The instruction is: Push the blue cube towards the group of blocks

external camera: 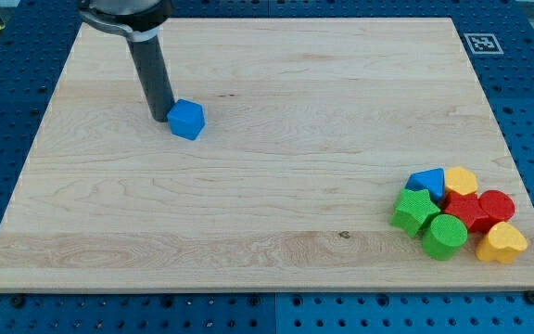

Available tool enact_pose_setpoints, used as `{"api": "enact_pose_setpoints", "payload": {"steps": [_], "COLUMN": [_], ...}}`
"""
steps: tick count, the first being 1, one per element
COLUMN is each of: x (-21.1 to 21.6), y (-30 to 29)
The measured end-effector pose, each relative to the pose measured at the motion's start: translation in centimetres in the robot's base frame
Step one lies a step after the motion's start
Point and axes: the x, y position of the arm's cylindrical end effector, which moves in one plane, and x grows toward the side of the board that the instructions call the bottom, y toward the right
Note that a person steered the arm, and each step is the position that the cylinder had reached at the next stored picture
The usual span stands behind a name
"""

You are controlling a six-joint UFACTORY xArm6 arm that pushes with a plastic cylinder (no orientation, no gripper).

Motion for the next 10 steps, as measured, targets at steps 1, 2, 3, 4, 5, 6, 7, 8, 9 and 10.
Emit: {"api": "enact_pose_setpoints", "payload": {"steps": [1, 2, 3, 4, 5, 6, 7, 8, 9, 10], "x": [0.0, 1.5, 2.0, 1.9, 1.5, 1.7, 3.3, 5.1, 5.3, 5.3], "y": [1.4, 1.9, 1.9, 2.0, 5.3, 8.3, 8.5, 8.5, 9.9, 12.2]}}
